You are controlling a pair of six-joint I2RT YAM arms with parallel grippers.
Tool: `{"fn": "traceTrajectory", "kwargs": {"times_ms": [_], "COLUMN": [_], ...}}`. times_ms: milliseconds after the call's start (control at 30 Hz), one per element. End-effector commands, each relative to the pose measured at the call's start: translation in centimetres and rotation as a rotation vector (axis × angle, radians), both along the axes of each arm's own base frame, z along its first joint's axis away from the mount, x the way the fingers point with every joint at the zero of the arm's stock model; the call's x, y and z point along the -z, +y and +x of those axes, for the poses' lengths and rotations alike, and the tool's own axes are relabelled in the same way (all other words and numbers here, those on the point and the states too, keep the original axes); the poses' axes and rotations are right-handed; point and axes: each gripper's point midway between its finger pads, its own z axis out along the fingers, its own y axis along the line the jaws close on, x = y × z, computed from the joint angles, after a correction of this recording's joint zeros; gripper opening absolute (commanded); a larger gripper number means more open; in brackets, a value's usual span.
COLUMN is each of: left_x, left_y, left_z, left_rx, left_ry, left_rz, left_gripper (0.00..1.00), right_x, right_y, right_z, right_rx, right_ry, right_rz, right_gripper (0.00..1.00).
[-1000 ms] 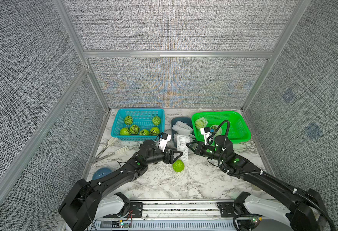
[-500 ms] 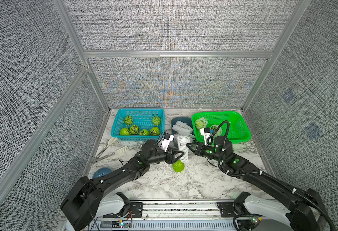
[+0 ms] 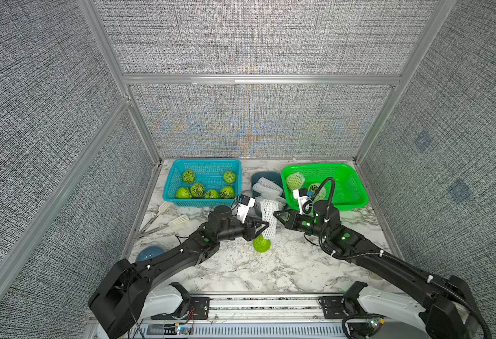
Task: Sleeve custard apples in foam nets
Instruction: Put on the foam net on the custard apple.
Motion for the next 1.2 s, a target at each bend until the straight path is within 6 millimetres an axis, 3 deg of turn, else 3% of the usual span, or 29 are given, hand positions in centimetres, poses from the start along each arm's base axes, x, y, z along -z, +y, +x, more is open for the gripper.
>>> {"fn": "traceTrajectory", "kwargs": {"times_ms": [0,200,1167], "left_x": [-0.1,0.6,4.6], "left_y": [0.0,0.3,1.9], "left_z": [0.2,0.2,2.4], "left_rx": [-0.002,-0.012,-0.162], "left_ry": [-0.024,-0.016,-0.108], "left_rz": [0.012,0.036,0.135], "left_gripper": [0.33,0.23,0.23], "right_x": [0.0,0.4,4.0], "right_y": [0.3,0.6,2.1], "right_z": [-0.1,0.0,1.6], "right_rx": [-0.017,-0.025,-0.074], "right_ry": [-0.019,-0.026,-0.062], "right_rz": [-0.007,-0.028,-0.158], "right_gripper": [0.0,0.0,0.0]}}
